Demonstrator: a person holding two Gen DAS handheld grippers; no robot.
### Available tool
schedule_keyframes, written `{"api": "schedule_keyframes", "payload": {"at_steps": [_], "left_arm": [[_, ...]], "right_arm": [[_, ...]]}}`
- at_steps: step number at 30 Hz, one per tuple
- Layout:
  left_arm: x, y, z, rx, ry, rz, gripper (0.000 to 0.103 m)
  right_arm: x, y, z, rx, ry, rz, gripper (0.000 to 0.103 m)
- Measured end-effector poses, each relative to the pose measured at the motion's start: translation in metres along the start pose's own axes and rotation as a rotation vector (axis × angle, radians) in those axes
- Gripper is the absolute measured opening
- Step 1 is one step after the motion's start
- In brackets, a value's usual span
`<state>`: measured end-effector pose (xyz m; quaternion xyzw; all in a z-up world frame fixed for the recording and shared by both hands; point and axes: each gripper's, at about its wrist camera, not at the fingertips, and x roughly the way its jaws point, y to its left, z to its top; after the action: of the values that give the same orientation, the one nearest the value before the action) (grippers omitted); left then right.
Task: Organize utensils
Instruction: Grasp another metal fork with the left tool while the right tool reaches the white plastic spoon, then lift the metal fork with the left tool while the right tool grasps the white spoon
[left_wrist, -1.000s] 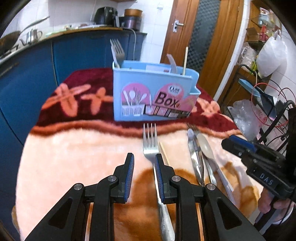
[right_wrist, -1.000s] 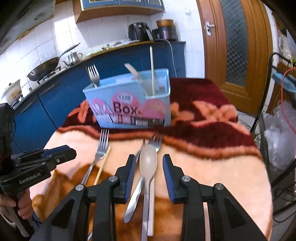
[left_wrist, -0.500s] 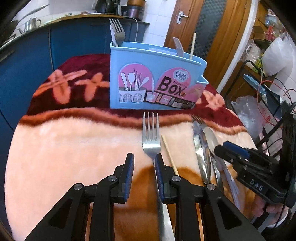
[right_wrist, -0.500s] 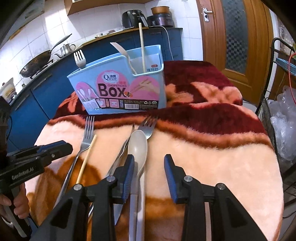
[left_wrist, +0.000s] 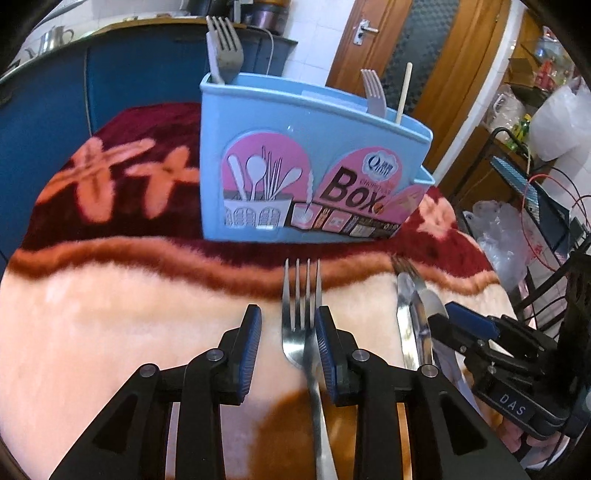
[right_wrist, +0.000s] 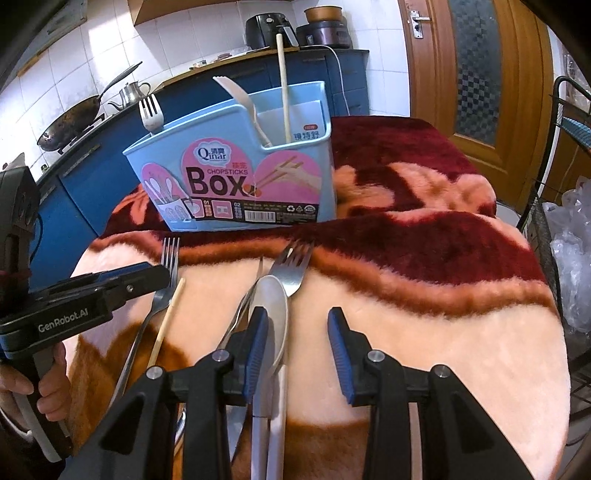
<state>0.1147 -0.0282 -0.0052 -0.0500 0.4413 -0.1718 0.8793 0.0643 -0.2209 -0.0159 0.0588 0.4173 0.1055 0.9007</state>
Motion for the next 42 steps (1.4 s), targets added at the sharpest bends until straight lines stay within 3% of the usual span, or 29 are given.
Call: {"api": "schedule_keyframes", "payload": {"at_steps": [5,7,10,16,17,18,31,42], "left_arm": [[0.005,0.001,0.003,0.001,-0.021,-0.018,0.031],[0.007,0.002,0.004,-0.001,-0.026,-0.032,0.031],[0.008,0.001,0.004,0.003,-0.029,-0.052,0.022],[0.004,-0.003,0.002,0.031,-0.042,-0.039,0.022],[0.003,-0.004,0.002,0.034,-0.048,-0.030,0.008],[0.000,-0.004,0.002,0.037,-0.057,-0.026,0.004],[-0.004,-0.006,0.006,0.053,-0.045,0.036,0.003],[0.001,-0.005,0.006,0.058,-0.025,0.074,0.017]], "right_arm": [[0.000,-0.001,0.001,0.004,0.003,0.009,0.033],[0.000,-0.002,0.001,0.008,0.002,0.014,0.024],[-0.001,0.000,0.001,-0.002,0.000,0.037,0.011],[-0.006,0.004,0.002,-0.022,-0.022,0.042,0.007],[-0.007,0.003,0.003,-0.020,-0.029,0.043,0.007],[-0.010,0.001,0.004,-0.014,-0.038,0.040,0.007],[-0.018,-0.030,0.008,0.042,-0.055,-0.021,0.007],[-0.010,-0.039,0.004,0.056,-0.023,-0.049,0.007]]}}
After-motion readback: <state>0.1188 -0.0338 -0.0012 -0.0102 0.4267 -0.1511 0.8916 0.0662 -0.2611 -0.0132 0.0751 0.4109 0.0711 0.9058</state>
